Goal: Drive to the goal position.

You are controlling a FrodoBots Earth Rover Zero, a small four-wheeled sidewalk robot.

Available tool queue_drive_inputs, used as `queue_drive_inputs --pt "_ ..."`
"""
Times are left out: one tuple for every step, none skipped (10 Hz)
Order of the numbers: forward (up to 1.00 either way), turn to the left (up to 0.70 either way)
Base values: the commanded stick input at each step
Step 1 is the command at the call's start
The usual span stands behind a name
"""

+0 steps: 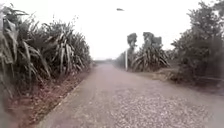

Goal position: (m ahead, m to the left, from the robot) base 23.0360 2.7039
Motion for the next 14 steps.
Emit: queue_drive_inputs --pt "0.85 -0.33" --pt "0.85 -0.33" --pt "0.85 -0.33" --pt "0.85 -0.02" --pt "0.85 -0.01" --pt "0.85 0.0" --pt "0.85 0.0" --pt "0.85 0.0" --pt "0.85 0.0" --pt "0.85 0.0" --pt "0.85 0.0" --pt "0.85 0.0" --pt "0.85 0.0" --pt "0.85 0.0"
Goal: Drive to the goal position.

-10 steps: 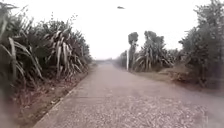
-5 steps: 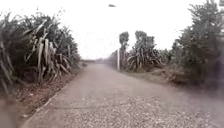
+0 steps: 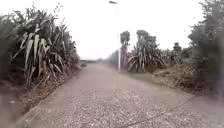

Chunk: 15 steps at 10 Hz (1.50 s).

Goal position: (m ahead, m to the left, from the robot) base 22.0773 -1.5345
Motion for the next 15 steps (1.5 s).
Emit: queue_drive_inputs --pt "0.85 0.0" --pt "0.85 0.01" --pt "0.85 0.03" --pt "0.85 0.29" --pt "0.85 0.33" --pt "0.85 0.0" --pt "0.85 0.0" --pt "0.85 0.0" --pt "0.85 0.0" --pt "0.85 0.0" --pt "0.85 0.01" --pt "0.85 0.34" --pt "0.85 0.34" --pt "0.85 0.34" --pt "0.85 0.17"
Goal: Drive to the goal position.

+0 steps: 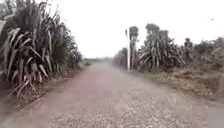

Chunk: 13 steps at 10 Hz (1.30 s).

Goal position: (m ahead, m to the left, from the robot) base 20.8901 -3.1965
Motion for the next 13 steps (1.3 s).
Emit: queue_drive_inputs --pt "0.85 0.05" --pt "0.85 0.0" --pt "0.85 0.0" --pt "0.85 0.0" --pt "0.85 0.0" --pt "0.85 0.0" --pt "0.85 0.0" --pt "0.85 0.0" --pt "0.85 0.0" --pt "0.85 0.0" --pt "0.85 0.0" --pt "0.85 0.0" --pt "0.85 0.0"
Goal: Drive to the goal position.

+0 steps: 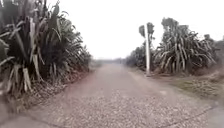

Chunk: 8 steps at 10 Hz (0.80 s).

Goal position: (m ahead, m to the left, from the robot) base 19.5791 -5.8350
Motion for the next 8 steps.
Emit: queue_drive_inputs --pt "0.85 0.0" --pt "0.85 0.0" --pt "0.85 0.0" --pt "0.85 0.0" --pt "0.85 0.0" --pt "0.85 -0.02" --pt "0.85 -0.09" --pt "0.85 -0.15"
